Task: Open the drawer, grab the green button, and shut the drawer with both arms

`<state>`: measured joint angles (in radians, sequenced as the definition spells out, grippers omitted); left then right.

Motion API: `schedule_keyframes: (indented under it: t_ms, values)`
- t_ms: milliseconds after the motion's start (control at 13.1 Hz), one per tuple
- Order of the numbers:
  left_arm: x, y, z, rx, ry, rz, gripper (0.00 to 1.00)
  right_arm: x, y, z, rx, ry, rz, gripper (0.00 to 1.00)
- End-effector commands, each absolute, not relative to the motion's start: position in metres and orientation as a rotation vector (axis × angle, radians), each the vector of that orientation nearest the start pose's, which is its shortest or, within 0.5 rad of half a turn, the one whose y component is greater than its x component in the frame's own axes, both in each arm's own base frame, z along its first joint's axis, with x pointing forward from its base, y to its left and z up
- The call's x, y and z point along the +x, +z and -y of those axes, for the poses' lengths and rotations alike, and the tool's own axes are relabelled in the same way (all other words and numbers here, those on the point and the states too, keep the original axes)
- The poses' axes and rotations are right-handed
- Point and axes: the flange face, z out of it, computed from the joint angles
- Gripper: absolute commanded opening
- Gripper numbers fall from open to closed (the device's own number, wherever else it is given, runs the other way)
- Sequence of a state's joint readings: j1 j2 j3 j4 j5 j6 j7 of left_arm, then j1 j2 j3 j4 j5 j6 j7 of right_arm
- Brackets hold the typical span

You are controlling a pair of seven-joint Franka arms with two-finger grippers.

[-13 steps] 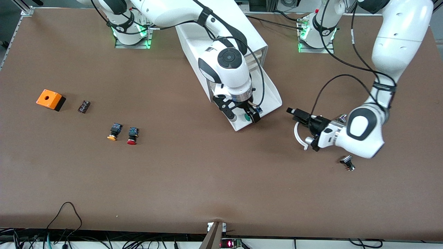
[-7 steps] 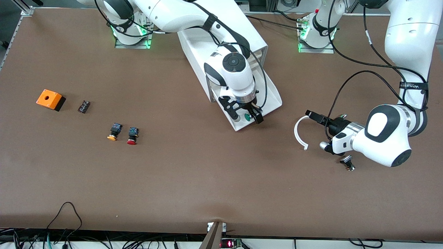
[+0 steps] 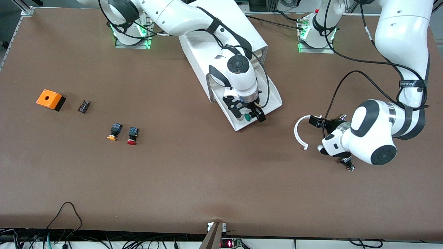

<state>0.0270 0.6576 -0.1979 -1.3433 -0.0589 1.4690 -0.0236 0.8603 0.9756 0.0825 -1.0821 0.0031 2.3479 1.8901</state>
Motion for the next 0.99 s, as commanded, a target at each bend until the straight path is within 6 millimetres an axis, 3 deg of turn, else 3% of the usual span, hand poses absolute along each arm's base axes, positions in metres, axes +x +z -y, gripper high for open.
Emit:
schedule_keyframes:
  t_ms: [0, 76, 153, 229, 305, 458, 687, 916]
  values:
    - [0.661, 0.35, 0.088, -3.149, 0.734, -0.162, 1.0, 0.488, 0.256, -0.642, -2.476, 0.04, -1.362, 0.45]
    - [0.661, 0.352, 0.089, -3.145, 0.739, -0.175, 1.0, 0.488, 0.257, -0.642, -2.48, 0.043, -1.361, 0.21]
    - [0.666, 0.346, 0.085, -3.152, 0.737, -0.183, 1.0, 0.488, 0.257, -0.641, -2.484, 0.041, -1.361, 0.06]
    - [0.674, 0.329, 0.081, -3.173, 0.755, -0.17, 1.0, 0.487, 0.257, -0.642, -2.487, 0.046, -1.363, 0.0]
    - [0.685, 0.328, 0.078, -3.191, 0.725, -0.187, 1.0, 0.486, 0.258, -0.641, -2.498, 0.049, -1.368, 0.0]
    - [0.686, 0.316, 0.078, -3.188, 0.741, -0.198, 1.0, 0.485, 0.255, -0.638, -2.532, 0.059, -1.388, 0.0]
    - [0.686, 0.297, 0.068, -3.187, 0.691, -0.168, 1.0, 0.509, 0.293, -0.627, -2.515, 0.076, -1.416, 0.0]
    - [0.686, 0.293, 0.059, -3.188, 0.702, -0.158, 1.0, 0.536, 0.317, -0.604, -2.558, 0.042, -1.321, 0.0]
